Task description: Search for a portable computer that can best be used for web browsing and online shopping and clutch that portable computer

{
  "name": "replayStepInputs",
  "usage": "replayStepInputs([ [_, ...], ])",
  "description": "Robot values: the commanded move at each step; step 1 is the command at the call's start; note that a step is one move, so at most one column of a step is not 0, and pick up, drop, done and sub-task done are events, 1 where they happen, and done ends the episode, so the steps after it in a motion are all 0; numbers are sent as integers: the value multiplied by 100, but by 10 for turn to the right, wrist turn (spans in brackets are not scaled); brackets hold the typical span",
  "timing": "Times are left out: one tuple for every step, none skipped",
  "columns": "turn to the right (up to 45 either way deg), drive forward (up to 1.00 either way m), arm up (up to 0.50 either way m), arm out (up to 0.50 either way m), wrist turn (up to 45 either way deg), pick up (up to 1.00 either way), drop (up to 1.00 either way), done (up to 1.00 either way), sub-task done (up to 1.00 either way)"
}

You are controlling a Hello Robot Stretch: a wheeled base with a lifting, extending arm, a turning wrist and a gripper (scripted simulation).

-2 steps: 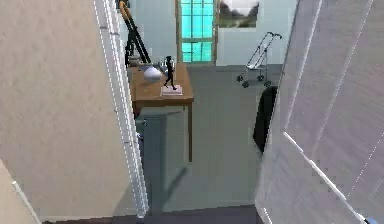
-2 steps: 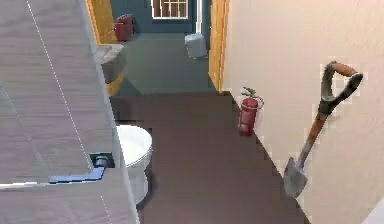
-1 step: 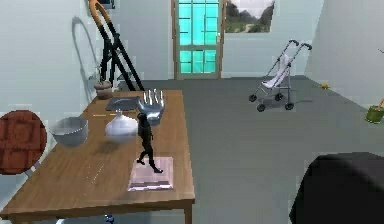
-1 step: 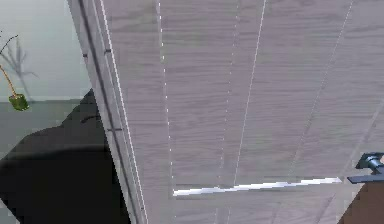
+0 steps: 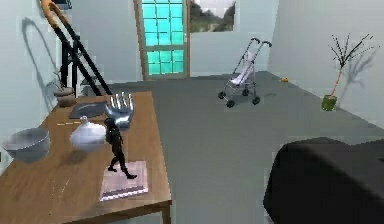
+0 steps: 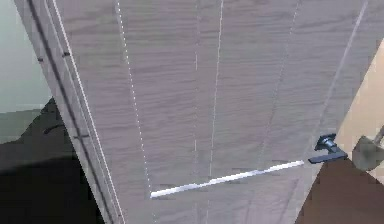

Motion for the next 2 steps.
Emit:
replayStepInputs([
  [0,40,0,0,0,0,0,0,0],
  [210,0,0,0,0,0,0,0,0],
])
